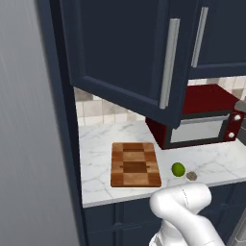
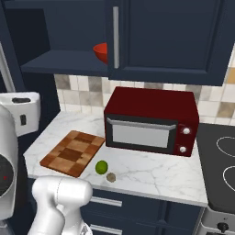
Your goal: Open the cabinet. Place the bowl and condiment on the counter. Then place the lime and garlic on the cutting board.
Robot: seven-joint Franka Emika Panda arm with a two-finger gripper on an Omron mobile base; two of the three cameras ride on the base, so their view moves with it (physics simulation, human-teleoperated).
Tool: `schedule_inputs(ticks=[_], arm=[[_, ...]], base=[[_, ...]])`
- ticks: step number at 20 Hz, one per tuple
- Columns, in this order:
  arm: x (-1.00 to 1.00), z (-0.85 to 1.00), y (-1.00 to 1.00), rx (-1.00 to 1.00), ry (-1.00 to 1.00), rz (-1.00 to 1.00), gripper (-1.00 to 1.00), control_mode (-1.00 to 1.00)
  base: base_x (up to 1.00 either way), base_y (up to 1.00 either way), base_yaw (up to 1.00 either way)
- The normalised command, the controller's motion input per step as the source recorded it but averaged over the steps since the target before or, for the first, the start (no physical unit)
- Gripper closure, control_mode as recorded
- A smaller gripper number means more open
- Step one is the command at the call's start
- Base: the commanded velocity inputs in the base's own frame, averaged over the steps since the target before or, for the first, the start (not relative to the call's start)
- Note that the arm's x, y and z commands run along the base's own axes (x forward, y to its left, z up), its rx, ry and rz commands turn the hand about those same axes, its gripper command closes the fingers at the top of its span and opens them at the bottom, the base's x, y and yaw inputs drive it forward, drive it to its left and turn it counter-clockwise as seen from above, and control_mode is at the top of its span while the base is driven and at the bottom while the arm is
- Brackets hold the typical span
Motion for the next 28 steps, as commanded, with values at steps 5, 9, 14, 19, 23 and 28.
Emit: schedule_inputs(ticks=[5,9,14,19,23,28], arm=[[0.21,0.29,-0.01,0.17,0.30,0.16,-1.00,-1.00],[0.57,0.02,0.00,0.18,0.54,0.25,-1.00,-1.00],[0.54,0.00,-0.03,0.23,0.49,0.25,-1.00,-1.00],[0.32,-0.01,-0.02,0.21,0.39,0.22,-1.00,-1.00],[0.29,-0.20,0.00,0.16,0.39,0.12,-1.00,-1.00],[0.26,-0.21,0.00,0.16,0.37,0.06,-1.00,-1.00]], base=[[0.00,0.00,0.00],[0.00,0.00,0.00],[0.00,0.00,0.00],[0.00,0.00,0.00],[0.00,0.00,0.00],[0.00,0.00,0.00]])
